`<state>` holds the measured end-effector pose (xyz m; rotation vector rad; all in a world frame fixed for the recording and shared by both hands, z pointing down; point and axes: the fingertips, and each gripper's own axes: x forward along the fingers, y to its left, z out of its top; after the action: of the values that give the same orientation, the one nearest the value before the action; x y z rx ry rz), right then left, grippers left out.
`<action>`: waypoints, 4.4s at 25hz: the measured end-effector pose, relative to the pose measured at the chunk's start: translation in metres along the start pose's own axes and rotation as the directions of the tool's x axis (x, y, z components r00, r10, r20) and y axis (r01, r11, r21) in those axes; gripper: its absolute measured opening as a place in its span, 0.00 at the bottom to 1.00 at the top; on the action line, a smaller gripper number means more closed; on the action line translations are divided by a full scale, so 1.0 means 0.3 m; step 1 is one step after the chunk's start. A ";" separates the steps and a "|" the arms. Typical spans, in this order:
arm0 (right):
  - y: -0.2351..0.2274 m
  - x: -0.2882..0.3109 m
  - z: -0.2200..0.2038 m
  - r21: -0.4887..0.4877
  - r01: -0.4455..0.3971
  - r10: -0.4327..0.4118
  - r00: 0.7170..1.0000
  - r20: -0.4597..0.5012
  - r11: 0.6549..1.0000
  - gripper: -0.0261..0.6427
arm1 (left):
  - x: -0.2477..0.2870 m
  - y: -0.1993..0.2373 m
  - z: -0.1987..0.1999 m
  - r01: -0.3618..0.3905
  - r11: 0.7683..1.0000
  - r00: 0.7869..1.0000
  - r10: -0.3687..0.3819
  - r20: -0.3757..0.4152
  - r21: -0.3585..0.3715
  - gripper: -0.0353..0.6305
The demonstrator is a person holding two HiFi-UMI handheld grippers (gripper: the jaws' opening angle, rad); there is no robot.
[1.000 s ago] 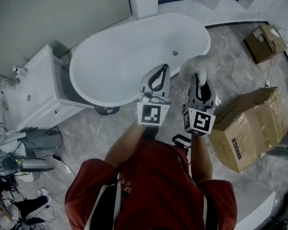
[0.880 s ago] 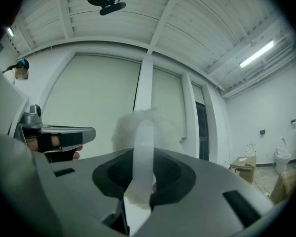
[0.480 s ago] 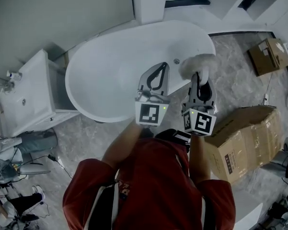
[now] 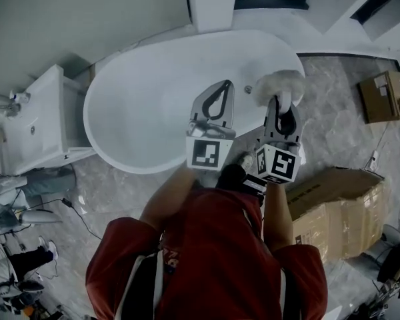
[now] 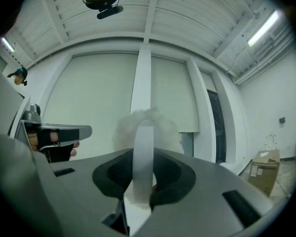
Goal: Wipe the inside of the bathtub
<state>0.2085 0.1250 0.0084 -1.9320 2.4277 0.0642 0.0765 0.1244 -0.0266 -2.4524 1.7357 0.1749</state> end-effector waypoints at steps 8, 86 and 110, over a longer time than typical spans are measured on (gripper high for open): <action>-0.332 0.213 -0.091 -0.008 -0.092 0.091 0.995 -0.046 0.996 0.18 | 0.269 -0.137 -0.072 -0.172 0.985 0.985 0.172 0.002 0.023 0.08; -0.458 1.331 -2.734 -0.053 -0.179 0.114 0.801 -0.588 0.982 0.18 | 0.857 0.232 -2.439 -0.387 0.922 0.854 0.371 -0.364 0.031 0.08; -0.176 1.513 -2.877 0.026 -0.072 0.074 0.820 -0.568 0.997 0.18 | 0.655 0.573 -2.521 -0.468 0.884 0.835 0.445 -0.323 0.008 0.08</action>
<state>0.1543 -0.3769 0.8443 -2.0855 2.8378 -0.6072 -0.0068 -0.2462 0.6776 -2.1500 2.4803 -0.1255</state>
